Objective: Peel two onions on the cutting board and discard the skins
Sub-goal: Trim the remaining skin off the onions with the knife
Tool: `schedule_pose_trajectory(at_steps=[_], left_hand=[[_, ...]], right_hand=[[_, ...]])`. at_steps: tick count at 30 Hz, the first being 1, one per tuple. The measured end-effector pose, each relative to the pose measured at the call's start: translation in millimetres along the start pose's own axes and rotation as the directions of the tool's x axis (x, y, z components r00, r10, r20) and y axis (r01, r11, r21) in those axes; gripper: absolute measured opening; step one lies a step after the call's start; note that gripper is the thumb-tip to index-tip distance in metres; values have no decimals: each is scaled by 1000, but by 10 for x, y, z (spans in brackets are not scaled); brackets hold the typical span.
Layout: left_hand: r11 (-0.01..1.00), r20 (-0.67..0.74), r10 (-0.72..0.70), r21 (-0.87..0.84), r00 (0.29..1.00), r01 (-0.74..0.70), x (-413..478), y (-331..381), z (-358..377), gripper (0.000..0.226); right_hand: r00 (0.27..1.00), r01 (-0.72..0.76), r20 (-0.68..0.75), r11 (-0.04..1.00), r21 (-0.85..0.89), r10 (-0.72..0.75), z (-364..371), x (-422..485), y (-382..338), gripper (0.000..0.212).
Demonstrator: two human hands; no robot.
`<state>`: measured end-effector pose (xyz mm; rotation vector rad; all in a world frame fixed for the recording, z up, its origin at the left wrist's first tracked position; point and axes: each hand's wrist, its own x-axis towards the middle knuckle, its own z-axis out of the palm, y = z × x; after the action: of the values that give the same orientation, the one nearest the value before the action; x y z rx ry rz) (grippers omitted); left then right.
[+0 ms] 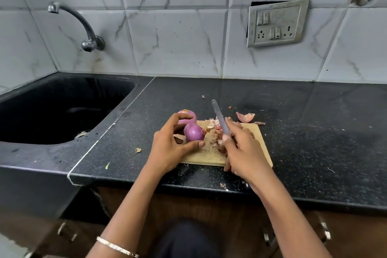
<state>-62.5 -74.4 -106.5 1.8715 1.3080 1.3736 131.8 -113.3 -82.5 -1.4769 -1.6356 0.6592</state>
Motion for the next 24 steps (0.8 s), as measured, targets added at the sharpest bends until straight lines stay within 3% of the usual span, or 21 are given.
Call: schedule_pose_trajectory(at_steps=[3, 10, 24], left_hand=[[1000, -8, -18, 24, 1000, 18, -13, -19, 13, 56], [1000, -10, -30, -7, 1000, 30, -20, -12, 10, 52], [1000, -12, -17, -6, 1000, 17, -3, -41, 12, 54]], right_hand=[[999, 29, 42, 990, -141, -24, 34, -180, 68, 54], [996, 85, 59, 961, -264, -72, 79, -352, -86, 51], [994, 79, 90, 959, -272, -56, 104, -389, -204, 51]])
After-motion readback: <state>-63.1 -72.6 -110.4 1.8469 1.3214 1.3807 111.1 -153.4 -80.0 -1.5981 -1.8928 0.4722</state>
